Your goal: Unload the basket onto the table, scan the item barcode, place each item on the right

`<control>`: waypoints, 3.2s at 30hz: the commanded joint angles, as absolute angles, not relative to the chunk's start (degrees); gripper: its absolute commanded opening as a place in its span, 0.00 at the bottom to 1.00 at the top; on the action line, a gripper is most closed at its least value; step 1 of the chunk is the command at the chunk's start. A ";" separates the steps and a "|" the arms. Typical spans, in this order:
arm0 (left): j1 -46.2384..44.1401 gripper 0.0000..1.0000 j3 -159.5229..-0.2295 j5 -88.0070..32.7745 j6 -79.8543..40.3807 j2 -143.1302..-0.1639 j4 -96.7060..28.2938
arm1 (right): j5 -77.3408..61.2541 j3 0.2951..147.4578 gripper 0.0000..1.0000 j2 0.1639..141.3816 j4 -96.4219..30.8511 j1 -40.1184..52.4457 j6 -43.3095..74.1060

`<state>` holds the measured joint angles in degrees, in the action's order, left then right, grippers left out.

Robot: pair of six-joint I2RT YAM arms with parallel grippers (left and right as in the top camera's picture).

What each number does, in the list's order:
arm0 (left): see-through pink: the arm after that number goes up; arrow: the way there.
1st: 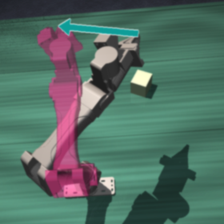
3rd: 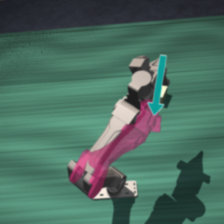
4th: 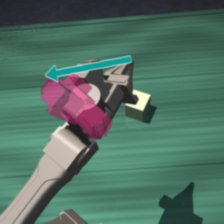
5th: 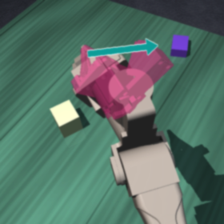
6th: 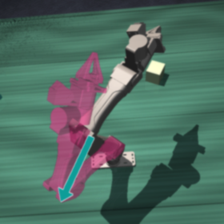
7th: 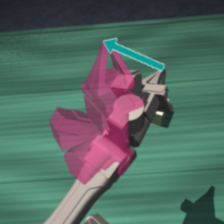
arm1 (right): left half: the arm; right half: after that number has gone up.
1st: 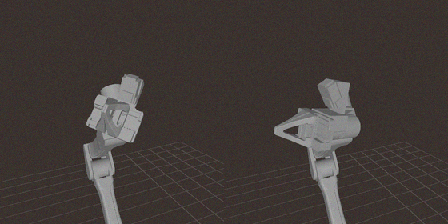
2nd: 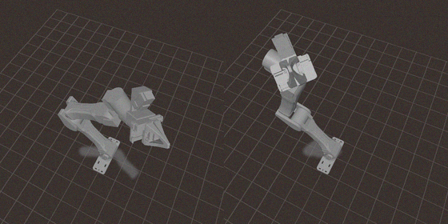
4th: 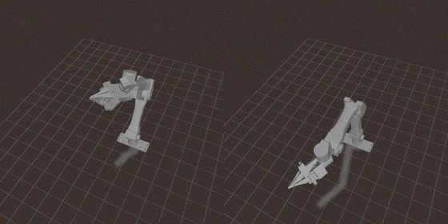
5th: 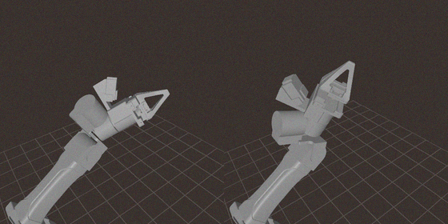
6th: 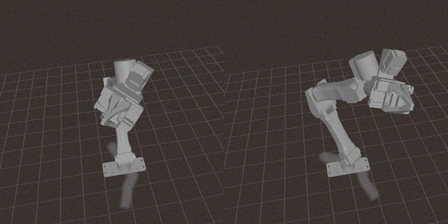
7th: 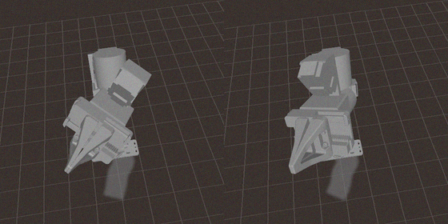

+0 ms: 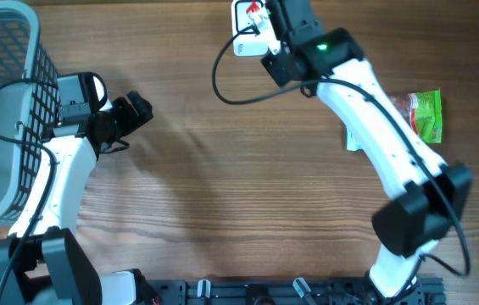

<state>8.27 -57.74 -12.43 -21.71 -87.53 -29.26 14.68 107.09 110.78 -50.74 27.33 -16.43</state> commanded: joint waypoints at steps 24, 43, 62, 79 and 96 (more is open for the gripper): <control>8.64 1.00 -58.13 -12.10 -21.02 -87.33 -29.17 | 52.49 107.37 0.04 141.29 -2.13 29.08 -75.85; 8.64 1.00 -58.13 -12.10 -21.02 -87.33 -29.17 | 41.21 107.35 0.04 139.22 -14.37 29.45 -59.83; 8.64 1.00 -58.13 -12.10 -21.02 -87.33 -29.17 | 12.12 99.96 0.04 107.48 -80.95 8.88 3.20; 8.64 1.00 -58.13 -12.10 -21.02 -87.33 -29.17 | 8.67 83.94 1.00 107.48 -60.34 -4.14 3.05; 8.64 1.00 -58.13 -12.10 -21.02 -87.33 -29.17 | 8.67 83.92 1.00 107.18 -32.84 -4.14 3.03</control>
